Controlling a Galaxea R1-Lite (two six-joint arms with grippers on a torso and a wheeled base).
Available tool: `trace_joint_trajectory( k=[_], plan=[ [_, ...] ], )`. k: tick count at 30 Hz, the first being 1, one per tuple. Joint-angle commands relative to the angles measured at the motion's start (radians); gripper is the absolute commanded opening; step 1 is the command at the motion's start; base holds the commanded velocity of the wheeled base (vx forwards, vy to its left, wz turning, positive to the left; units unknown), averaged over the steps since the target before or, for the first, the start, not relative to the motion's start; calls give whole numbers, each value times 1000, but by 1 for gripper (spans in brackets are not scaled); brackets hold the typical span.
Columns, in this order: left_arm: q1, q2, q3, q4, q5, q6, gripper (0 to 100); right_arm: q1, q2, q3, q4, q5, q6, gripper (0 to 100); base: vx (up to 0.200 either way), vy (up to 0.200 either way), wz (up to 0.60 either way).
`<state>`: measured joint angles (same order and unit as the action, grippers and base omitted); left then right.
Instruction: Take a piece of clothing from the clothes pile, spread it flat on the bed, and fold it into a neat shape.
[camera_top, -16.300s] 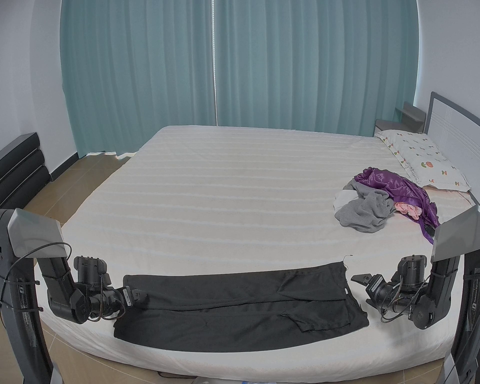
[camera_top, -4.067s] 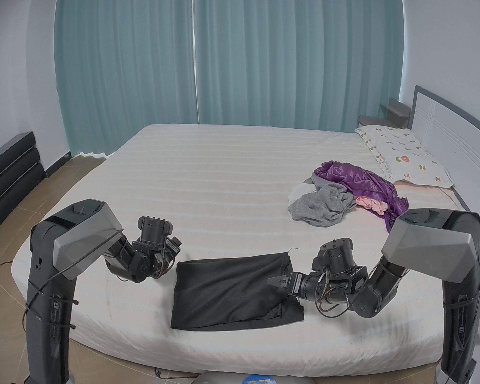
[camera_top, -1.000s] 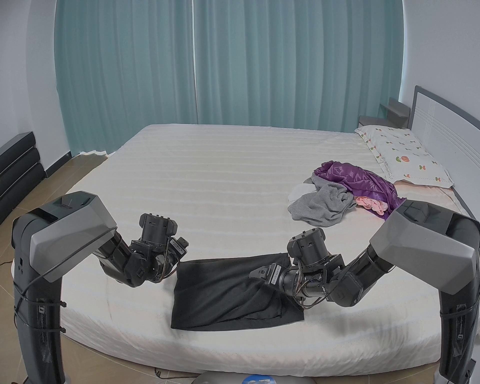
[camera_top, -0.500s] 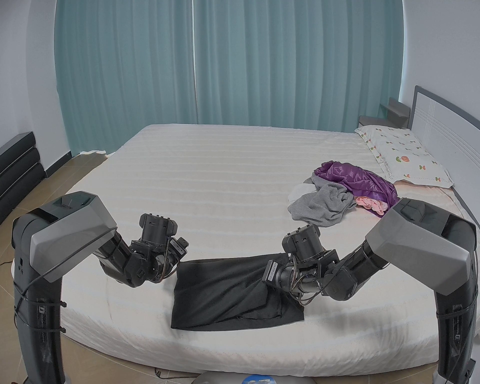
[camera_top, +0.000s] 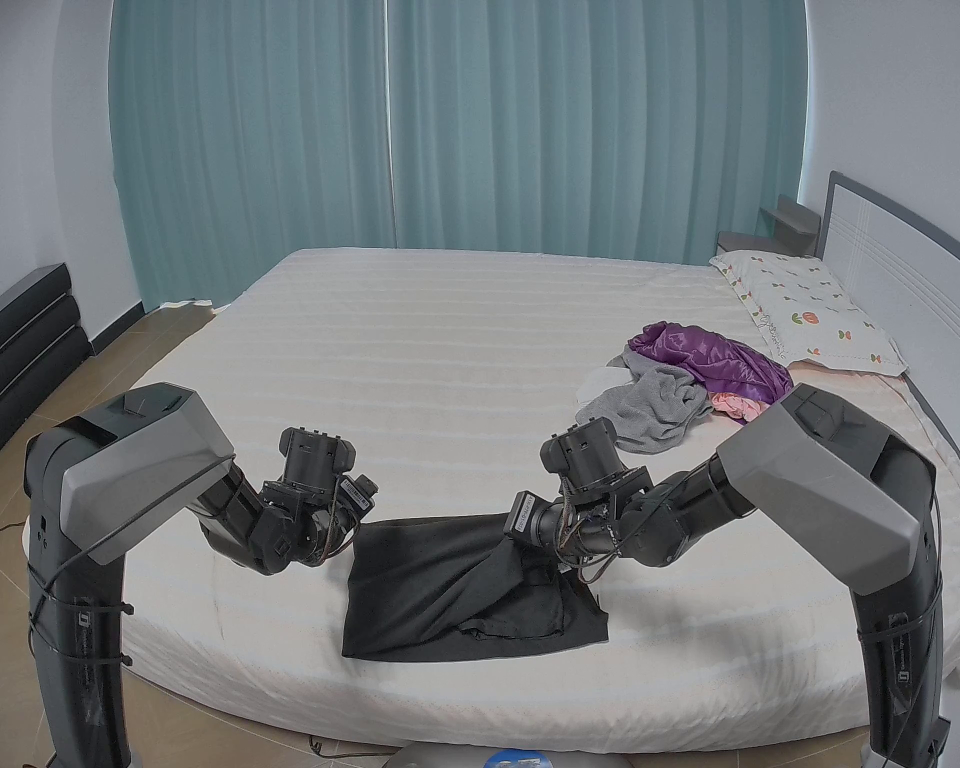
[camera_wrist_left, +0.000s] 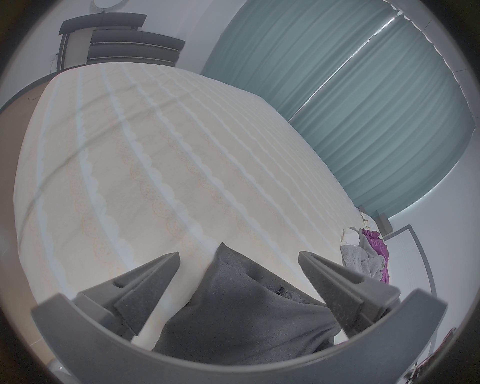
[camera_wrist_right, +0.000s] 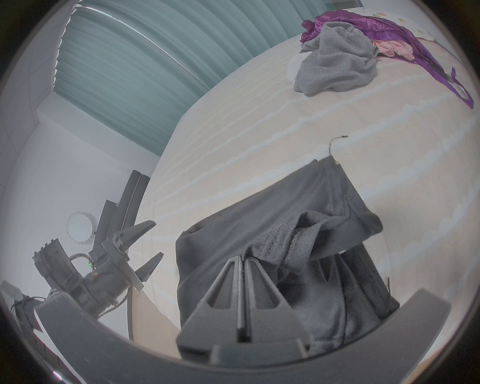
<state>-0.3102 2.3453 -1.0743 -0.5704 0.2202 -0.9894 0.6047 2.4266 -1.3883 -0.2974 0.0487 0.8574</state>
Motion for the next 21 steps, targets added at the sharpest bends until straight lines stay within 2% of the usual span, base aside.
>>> trace_joint_trajectory(
  k=[1,6,7,17,21],
  plan=[
    [0,5,-1,0,1,0,100,1,63,-83,27,-6,0,0,0,0,0],
    [0,5,-3,0,1,1,100,1,146,-206,27,-24,5,0,0,0,0],
    [0,5,-3,0,1,1,100,0,158,-224,27,-36,3,100,0,0,0],
    [0,8,-3,0,2,1,100,-17,190,-256,1,-58,11,100,0,0,0],
    [0,8,-3,0,2,1,100,-57,97,-175,-46,-55,17,100,0,0,0]
  ],
)
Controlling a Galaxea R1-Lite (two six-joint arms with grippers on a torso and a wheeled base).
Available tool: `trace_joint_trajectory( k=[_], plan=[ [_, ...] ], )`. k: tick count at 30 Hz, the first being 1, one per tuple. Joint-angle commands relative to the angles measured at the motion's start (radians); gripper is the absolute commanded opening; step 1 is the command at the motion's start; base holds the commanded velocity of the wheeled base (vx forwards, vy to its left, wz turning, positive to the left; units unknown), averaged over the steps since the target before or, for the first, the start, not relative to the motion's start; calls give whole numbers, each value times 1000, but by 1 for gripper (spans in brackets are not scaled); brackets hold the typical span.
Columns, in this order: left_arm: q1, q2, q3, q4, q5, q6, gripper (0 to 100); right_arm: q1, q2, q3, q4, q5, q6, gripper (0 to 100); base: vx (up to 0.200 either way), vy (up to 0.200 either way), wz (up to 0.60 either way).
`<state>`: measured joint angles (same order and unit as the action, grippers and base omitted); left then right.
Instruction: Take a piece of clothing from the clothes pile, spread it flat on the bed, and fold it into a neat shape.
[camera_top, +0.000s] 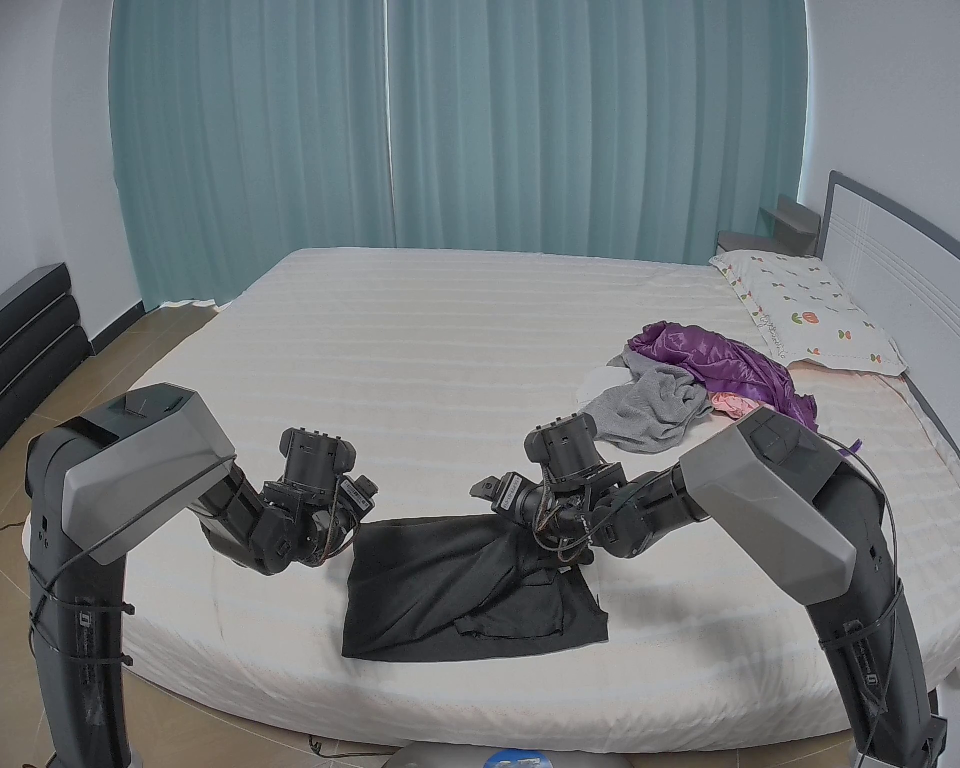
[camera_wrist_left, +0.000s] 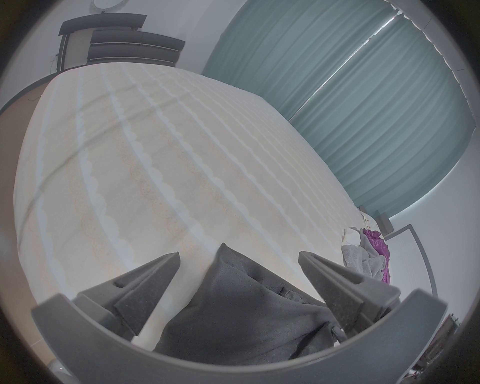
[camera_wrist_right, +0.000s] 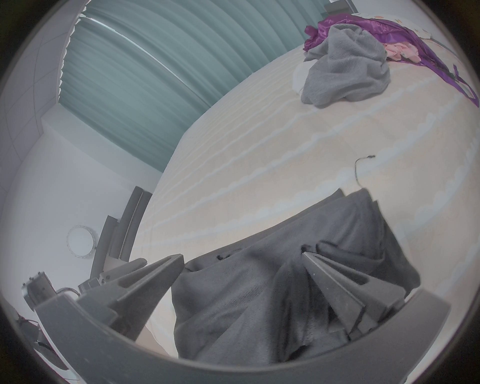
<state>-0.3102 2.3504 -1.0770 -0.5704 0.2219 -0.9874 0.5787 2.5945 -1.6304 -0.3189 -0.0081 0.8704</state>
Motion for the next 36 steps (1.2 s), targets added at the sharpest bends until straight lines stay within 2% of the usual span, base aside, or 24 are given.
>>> trace_joint_trajectory(
  k=[1,5,11,17,27,28,36],
  plan=[
    [0,3,0,0,1,0,100,-34,-80,80,-28,3,4,100,0,0,0],
    [0,3,0,0,1,-2,100,-53,-169,213,-89,31,2,100,0,0,0],
    [0,3,0,0,1,-2,100,-48,-237,397,-183,146,-1,100,0,0,0],
    [0,3,0,0,1,-2,100,-43,-168,388,-187,152,1,100,0,0,0],
    [2,9,-8,0,1,0,100,-36,-40,236,-178,142,2,100,0,0,0],
    [2,10,-8,0,1,0,100,-36,-31,227,-175,140,1,0,0,0,0],
    [3,9,-9,0,2,0,100,-37,-17,216,-140,125,1,0,0,0,0]
  ],
)
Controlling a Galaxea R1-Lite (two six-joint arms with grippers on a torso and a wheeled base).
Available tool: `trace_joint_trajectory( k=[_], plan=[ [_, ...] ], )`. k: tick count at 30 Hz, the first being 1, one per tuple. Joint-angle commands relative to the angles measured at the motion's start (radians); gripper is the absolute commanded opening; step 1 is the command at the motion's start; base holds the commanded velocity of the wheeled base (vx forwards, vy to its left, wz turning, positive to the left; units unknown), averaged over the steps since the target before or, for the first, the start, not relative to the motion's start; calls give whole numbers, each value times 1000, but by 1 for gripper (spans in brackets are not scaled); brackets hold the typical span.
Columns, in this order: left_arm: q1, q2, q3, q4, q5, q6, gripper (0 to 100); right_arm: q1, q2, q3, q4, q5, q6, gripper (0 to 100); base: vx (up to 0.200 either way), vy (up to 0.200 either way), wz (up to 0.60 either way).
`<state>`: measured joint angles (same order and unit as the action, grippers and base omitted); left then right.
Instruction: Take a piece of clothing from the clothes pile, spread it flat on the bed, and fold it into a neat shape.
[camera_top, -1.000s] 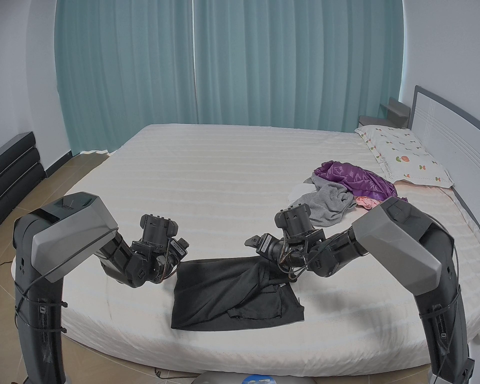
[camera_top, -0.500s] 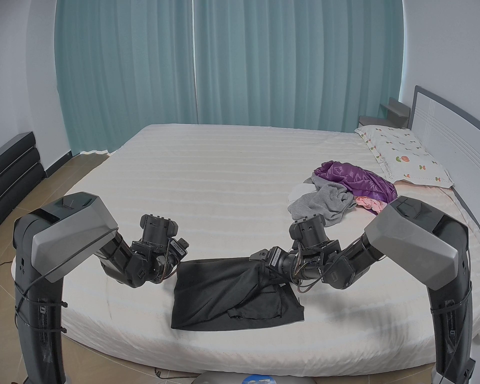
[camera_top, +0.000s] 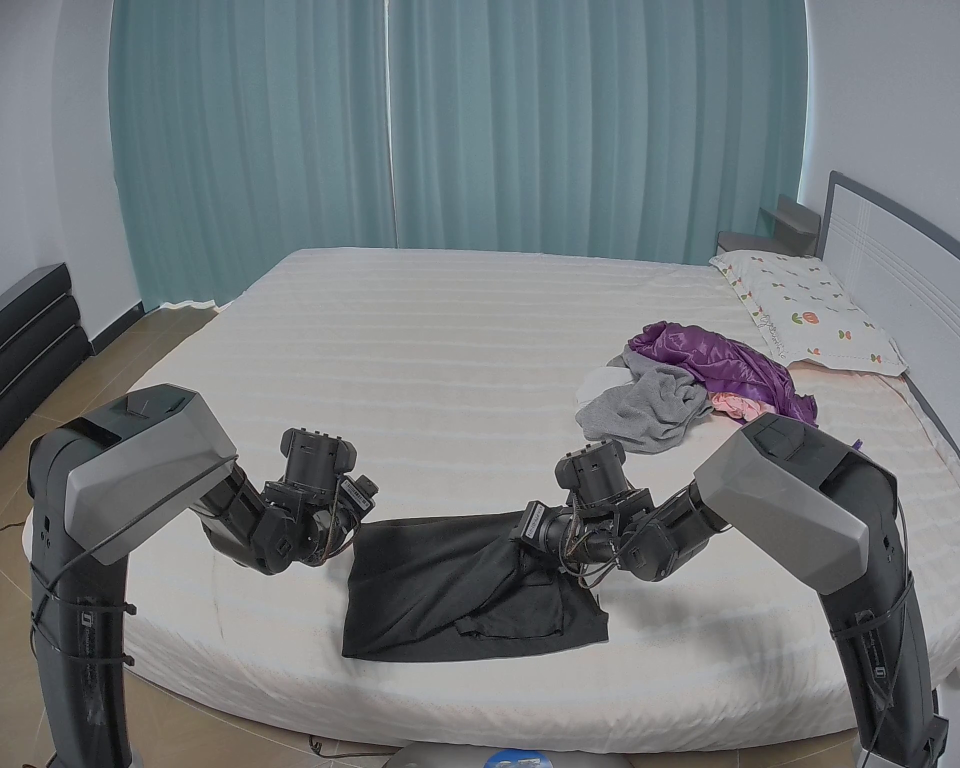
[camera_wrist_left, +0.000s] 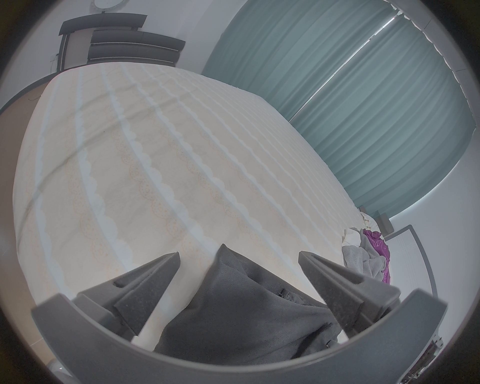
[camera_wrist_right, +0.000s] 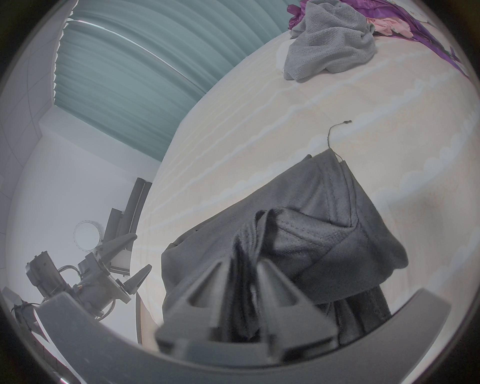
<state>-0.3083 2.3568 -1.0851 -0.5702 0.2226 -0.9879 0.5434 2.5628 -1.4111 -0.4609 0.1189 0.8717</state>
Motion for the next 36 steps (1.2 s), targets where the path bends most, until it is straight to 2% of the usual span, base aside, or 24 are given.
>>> trace_joint_trajectory(
  k=[1,5,10,17,25,31,32,36],
  plan=[
    [0,2,-1,0,1,0,100,-3,11,-3,4,-8,0,0,0,0,0],
    [0,2,-1,0,0,0,100,-14,-16,3,5,-25,6,0,0,0,0],
    [0,2,-1,0,1,0,100,-22,-92,21,27,-27,56,0,0,0,0],
    [-2,-5,8,0,-2,0,100,-13,-204,110,87,-28,52,0,0,0,0],
    [-2,2,5,1,-3,0,100,-11,-300,211,123,-28,-22,0,0,0,0],
    [-2,2,5,1,-3,2,100,-8,-371,288,123,-28,-40,0,0,0,0],
    [-2,2,5,1,-3,2,100,-8,-371,288,123,-28,-40,100,0,0,0],
    [0,2,4,1,-3,0,100,-10,-423,396,114,-27,-59,100,0,0,0]
  ],
)
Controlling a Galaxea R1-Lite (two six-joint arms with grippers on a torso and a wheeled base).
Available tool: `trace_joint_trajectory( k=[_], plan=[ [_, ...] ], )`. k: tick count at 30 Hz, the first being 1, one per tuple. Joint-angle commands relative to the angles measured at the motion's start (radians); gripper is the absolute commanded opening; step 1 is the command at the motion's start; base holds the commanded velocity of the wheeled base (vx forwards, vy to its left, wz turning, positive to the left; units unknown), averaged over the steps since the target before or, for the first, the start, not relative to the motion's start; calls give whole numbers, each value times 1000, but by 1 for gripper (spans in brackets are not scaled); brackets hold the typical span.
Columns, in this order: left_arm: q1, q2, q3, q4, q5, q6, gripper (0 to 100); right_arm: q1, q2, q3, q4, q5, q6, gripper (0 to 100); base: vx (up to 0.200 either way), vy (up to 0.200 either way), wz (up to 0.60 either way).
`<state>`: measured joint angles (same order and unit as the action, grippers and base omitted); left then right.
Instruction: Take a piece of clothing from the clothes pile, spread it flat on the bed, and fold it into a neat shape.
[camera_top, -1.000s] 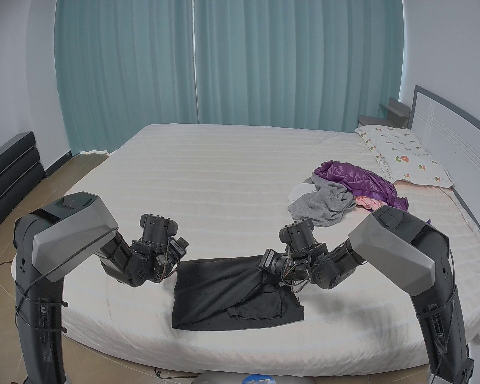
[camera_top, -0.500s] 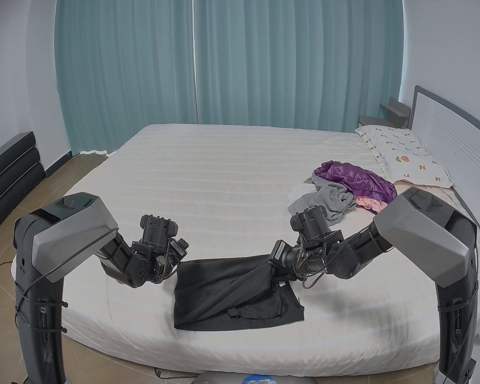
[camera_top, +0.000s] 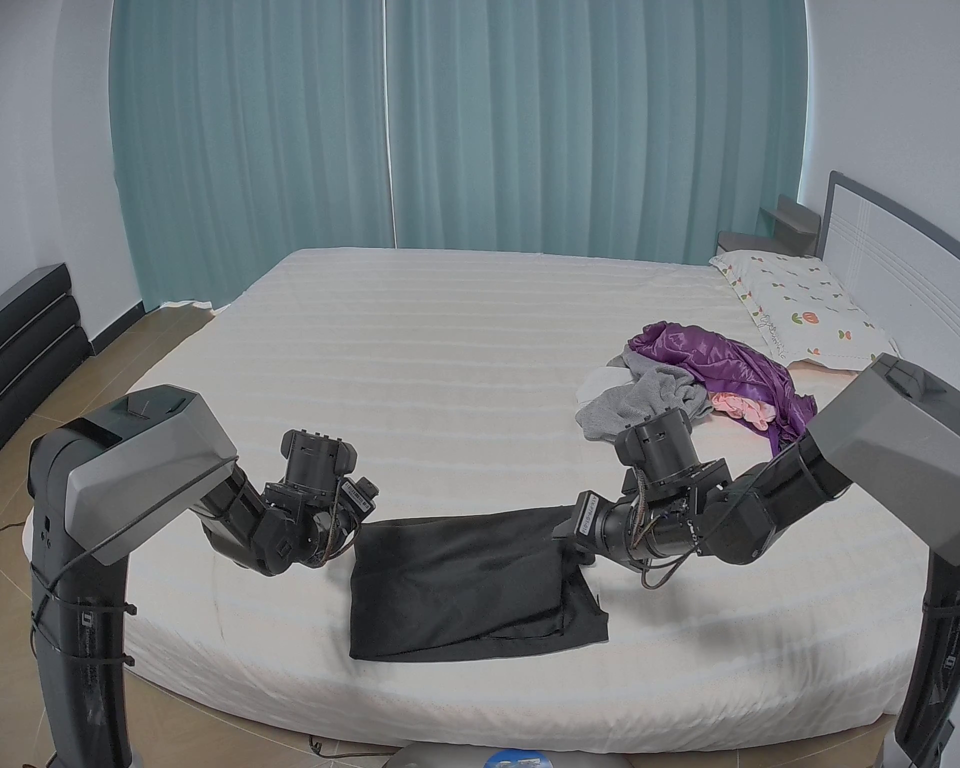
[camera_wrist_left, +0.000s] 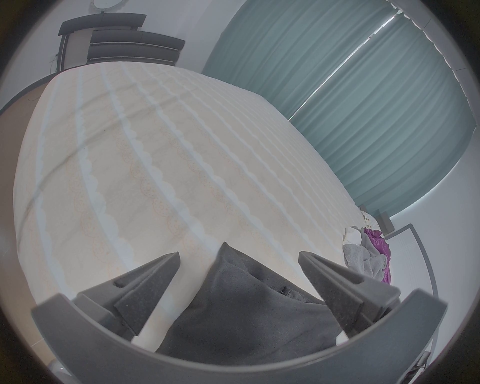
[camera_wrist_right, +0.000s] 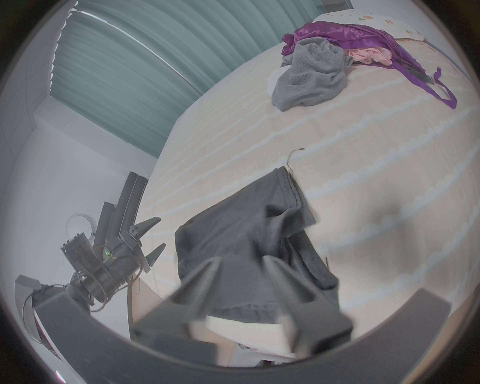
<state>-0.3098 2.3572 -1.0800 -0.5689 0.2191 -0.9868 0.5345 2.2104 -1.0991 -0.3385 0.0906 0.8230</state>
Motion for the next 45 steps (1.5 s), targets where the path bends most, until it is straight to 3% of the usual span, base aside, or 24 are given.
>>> trace_joint_trajectory(
  k=[1,8,17,22,27,28,38,44,45],
  plan=[
    [1,2,-3,0,0,-1,100,-1,-81,99,-8,1,-10,100,0,0,0],
    [1,16,-21,0,-1,-1,100,-25,-92,128,-11,8,-33,100,0,0,0],
    [0,151,-170,21,-17,73,100,-60,158,-125,-10,0,-33,100,0,0,0],
    [0,178,-198,57,-18,149,100,-80,221,-214,-7,-2,-28,100,0,0,0],
    [-12,175,-186,67,-18,162,100,-102,262,-268,-7,-5,-31,100,0,0,0],
    [-12,175,-186,67,-18,162,0,-102,262,-268,-7,-5,-31,100,0,0,0],
    [-8,174,-204,60,48,129,0,-94,402,-427,-2,-6,-36,100,0,0,0],
    [5,174,-224,58,55,114,0,-90,492,-565,15,-75,-36,100,0,0,0],
    [5,177,-225,58,55,116,0,-91,499,-584,18,-78,-36,0,0,0,0]
  ],
)
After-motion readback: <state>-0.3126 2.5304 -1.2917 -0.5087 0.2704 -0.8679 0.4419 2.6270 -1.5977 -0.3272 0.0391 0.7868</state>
